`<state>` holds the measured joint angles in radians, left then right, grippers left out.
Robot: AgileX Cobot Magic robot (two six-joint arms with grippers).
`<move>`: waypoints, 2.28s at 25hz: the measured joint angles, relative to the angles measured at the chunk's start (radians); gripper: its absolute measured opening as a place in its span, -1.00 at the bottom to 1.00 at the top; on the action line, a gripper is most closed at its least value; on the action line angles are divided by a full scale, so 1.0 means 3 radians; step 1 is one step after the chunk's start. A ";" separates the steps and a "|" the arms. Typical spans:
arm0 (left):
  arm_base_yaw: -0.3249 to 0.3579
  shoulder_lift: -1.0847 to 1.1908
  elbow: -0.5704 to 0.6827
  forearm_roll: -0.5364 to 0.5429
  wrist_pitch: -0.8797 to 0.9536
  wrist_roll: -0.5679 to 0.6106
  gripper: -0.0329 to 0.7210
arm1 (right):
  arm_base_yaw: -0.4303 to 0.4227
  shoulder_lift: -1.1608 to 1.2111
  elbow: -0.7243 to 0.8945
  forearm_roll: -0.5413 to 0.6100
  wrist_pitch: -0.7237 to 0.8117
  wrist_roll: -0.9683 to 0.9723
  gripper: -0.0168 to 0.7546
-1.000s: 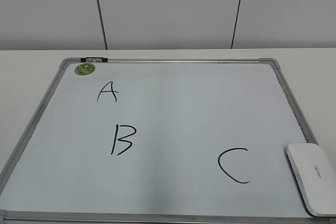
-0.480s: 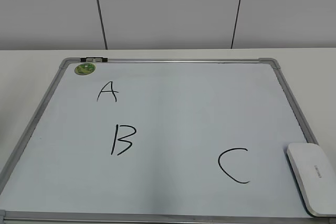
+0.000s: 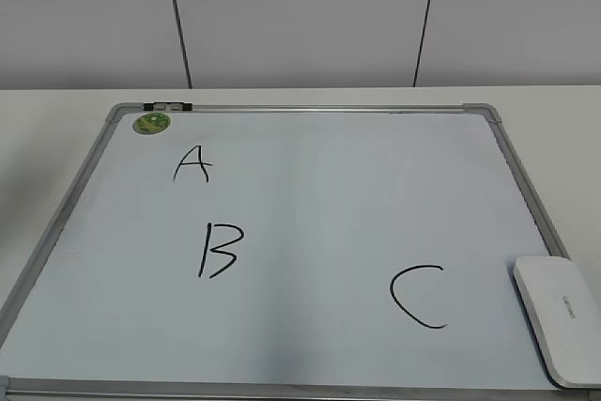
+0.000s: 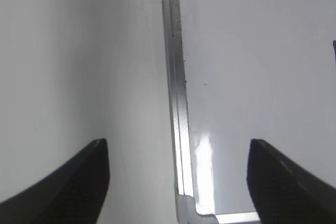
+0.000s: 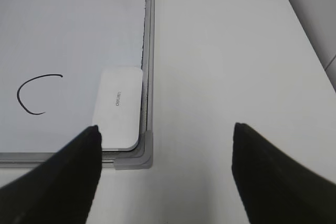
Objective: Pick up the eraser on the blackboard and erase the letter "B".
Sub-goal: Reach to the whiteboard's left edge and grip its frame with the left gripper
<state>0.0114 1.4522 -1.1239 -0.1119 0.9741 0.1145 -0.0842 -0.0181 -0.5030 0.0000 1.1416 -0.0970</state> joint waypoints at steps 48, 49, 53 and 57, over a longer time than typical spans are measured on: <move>0.0000 0.2043 -0.0883 -0.0253 -0.0287 0.0216 -0.04 | 0.0000 0.0000 0.0000 0.0030 0.0000 0.0000 0.58; 0.0000 0.2046 -0.0883 -0.0253 -0.0287 0.0216 -0.05 | 0.0000 0.0000 0.0000 0.0030 0.0000 0.0000 0.58; 0.0000 0.2068 -0.0885 -0.0253 -0.0308 0.0216 -0.15 | 0.0000 0.0000 0.0000 0.0043 0.0000 0.0000 0.58; 0.0014 0.2068 -0.0891 -0.0257 -0.0335 0.0216 -0.24 | 0.0000 0.0000 0.0000 0.0043 0.0000 0.0000 0.58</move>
<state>0.0155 2.0726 -1.3911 -0.1891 0.8738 0.1793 -0.0842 -0.0181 -0.5030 0.0128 1.1416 -0.0970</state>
